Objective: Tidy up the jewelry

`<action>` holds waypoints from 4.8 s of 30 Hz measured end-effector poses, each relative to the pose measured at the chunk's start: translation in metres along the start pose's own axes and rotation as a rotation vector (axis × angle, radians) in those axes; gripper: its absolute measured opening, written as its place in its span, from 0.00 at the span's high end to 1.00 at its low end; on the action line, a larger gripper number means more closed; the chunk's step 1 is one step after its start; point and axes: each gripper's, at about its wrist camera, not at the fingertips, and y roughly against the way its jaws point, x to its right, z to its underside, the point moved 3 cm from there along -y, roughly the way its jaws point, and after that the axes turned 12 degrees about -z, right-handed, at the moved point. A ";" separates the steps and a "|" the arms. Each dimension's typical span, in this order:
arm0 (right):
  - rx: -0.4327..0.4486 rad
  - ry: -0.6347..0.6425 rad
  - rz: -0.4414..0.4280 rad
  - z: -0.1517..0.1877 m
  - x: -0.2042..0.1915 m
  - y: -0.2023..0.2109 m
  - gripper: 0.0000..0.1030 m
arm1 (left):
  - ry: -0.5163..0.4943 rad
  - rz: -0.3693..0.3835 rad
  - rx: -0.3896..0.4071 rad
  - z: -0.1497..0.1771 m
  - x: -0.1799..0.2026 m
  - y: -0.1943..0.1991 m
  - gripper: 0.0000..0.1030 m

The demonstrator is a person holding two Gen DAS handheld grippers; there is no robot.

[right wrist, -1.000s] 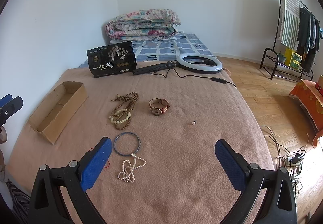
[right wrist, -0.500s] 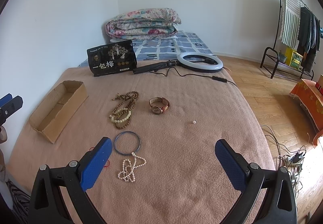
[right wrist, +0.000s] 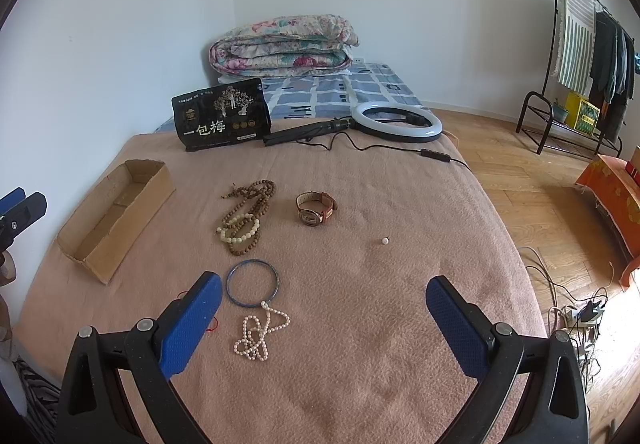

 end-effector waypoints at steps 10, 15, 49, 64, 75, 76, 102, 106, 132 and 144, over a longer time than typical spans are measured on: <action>0.005 -0.015 0.007 0.003 0.007 0.000 0.00 | -0.037 0.006 -0.025 0.005 -0.011 -0.005 0.04; 0.006 -0.045 0.005 0.003 0.018 0.001 0.00 | -0.051 0.022 -0.075 0.015 -0.007 -0.017 0.04; -0.291 0.086 -0.222 0.002 0.002 -0.137 0.04 | -0.165 0.271 -0.504 0.102 0.081 -0.126 0.45; -0.367 0.098 -0.226 0.013 0.011 -0.160 0.06 | -0.196 0.238 -0.534 0.114 0.094 -0.159 0.61; -0.416 0.154 -0.238 0.024 -0.011 -0.178 0.07 | -0.193 0.221 -0.525 0.116 0.082 -0.157 0.69; -0.422 0.159 -0.241 0.025 -0.014 -0.180 0.07 | -0.193 0.221 -0.525 0.116 0.081 -0.157 0.69; -0.485 0.226 -0.228 0.027 -0.043 -0.215 0.29 | -0.113 0.198 -0.543 0.114 0.049 -0.160 0.70; -0.477 0.198 -0.238 0.025 -0.041 -0.215 0.29 | -0.103 0.198 -0.538 0.111 0.047 -0.159 0.70; -0.268 0.152 -0.284 -0.031 -0.065 -0.164 0.29 | 0.082 0.206 -0.321 0.017 -0.006 -0.120 0.70; -0.210 0.235 -0.343 -0.063 -0.112 -0.150 0.29 | 0.160 0.146 -0.258 -0.025 -0.058 -0.119 0.70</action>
